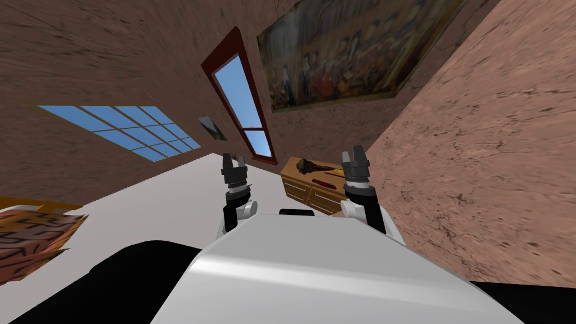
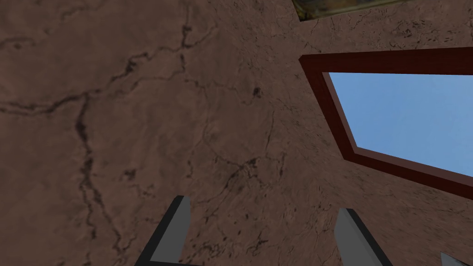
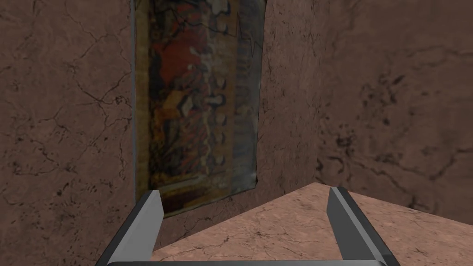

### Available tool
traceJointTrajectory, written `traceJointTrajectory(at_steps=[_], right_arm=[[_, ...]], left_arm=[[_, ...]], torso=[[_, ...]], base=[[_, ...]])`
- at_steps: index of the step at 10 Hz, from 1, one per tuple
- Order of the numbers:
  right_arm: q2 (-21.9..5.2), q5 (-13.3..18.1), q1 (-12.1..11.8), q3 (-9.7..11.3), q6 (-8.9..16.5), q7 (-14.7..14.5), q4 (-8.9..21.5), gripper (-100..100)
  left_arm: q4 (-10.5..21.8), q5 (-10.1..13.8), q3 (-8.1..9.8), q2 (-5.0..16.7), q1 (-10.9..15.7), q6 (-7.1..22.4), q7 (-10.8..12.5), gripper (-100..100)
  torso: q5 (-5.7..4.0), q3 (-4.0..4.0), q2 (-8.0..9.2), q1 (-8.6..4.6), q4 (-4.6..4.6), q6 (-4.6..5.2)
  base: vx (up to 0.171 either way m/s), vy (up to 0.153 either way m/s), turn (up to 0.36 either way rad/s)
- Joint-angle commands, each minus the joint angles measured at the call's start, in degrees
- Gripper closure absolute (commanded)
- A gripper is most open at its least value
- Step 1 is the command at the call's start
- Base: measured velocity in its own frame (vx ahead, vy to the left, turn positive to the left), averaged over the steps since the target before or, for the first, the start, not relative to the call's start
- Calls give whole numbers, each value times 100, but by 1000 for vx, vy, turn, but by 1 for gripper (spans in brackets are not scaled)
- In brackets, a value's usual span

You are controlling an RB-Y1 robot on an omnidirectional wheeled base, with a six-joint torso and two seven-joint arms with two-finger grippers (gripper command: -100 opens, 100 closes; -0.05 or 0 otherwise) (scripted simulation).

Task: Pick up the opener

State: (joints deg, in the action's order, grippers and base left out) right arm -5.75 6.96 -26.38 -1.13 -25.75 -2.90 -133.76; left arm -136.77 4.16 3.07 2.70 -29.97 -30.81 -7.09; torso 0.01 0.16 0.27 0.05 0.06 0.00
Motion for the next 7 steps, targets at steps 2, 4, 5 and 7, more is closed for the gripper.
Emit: traceJointTrajectory(at_steps=[2, 4, 5, 7], right_arm=[[-360, 96, -55, 64, -9, -44, 155, -100], [-790, 244, -112, 145, -25, -100, 463, -100], [-995, 331, -140, 196, -35, -134, 645, -100], [-1315, 425, -169, 254, -46, -171, 844, -100]], left_arm=[[0, 0, 0, 0, 0, 0, 0, 0], [0, 0, 0, 0, 0, 0, 0, 0], [0, 0, 0, 0, 0, 0, 0, 0], [0, 0, 0, 0, 0, 0, 0, 0]], torso=[[1, 3, 5, 5, 1, 0], [0, 1, 2, 3, 1, 0], [2, 5, 8, 8, 2, 0], [3, 7, 10, 11, 3, 1]], base=[[-80, 33, 15], [-86, 35, 39], [-121, 62, 65], [-80, 48, 36]])
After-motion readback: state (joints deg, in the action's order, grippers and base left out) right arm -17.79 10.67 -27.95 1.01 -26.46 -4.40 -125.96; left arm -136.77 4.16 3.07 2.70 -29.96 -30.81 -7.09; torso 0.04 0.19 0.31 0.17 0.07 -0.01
